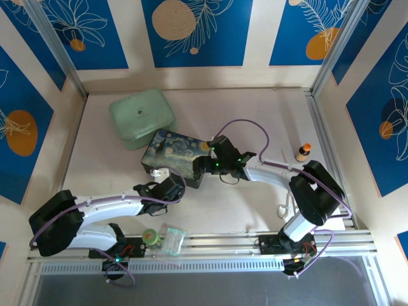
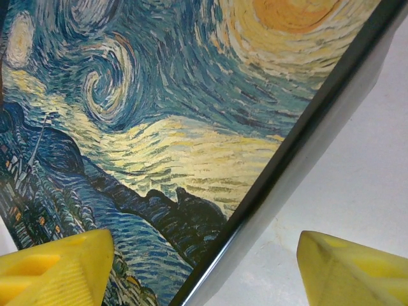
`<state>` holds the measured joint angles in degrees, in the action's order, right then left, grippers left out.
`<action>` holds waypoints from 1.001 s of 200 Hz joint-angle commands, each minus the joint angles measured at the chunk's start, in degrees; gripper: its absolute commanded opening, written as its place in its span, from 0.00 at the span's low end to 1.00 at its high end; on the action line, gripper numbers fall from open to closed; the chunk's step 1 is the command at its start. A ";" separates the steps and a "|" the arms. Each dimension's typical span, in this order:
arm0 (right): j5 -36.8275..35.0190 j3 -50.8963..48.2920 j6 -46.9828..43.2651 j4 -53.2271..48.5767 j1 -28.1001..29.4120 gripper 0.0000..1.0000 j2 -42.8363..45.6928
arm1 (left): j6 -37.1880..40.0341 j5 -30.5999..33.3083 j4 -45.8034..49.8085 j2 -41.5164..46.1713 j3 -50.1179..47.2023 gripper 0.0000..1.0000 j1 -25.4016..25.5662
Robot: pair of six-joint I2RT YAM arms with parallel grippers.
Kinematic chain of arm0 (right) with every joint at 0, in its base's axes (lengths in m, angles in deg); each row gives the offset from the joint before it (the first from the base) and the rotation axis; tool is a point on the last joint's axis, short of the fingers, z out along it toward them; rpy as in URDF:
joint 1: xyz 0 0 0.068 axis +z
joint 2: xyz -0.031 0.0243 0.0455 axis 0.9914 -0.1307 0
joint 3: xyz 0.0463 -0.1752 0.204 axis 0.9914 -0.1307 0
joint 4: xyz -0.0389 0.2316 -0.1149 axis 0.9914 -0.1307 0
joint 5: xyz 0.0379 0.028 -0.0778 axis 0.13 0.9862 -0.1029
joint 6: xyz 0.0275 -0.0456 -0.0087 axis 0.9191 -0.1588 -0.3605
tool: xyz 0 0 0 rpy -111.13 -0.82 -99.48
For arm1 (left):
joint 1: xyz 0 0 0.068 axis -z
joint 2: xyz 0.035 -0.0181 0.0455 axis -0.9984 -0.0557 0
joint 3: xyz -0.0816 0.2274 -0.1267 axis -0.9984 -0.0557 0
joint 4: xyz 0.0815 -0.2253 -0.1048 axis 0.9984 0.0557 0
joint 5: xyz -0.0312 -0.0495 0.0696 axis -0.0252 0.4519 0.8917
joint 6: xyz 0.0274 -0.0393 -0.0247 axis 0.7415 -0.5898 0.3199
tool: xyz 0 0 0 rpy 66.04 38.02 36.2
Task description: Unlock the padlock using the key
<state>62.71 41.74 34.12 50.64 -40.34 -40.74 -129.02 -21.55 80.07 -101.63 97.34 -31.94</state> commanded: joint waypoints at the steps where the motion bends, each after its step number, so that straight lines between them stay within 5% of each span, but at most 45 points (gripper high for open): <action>1: -1.87 -2.45 0.65 -4.47 -0.40 0.76 -1.75 | 1.05 3.16 2.57 -0.23 0.19 0.17 -0.27; 49: -1.69 -2.77 0.77 -4.03 -0.43 0.76 -1.72 | 2.63 9.65 19.36 -4.22 6.49 0.18 -0.20; 79: -1.43 -2.79 0.77 -3.76 -0.58 0.76 -2.09 | 4.28 7.09 18.46 -8.86 7.96 0.18 -0.05; 200: -1.16 -4.00 1.82 -1.75 -0.91 0.80 -1.58 | 0.12 13.87 26.01 -15.29 16.37 0.24 7.41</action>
<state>62.97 40.32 35.52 53.35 -40.63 -40.83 -126.22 -11.14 101.73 -116.65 111.94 -25.88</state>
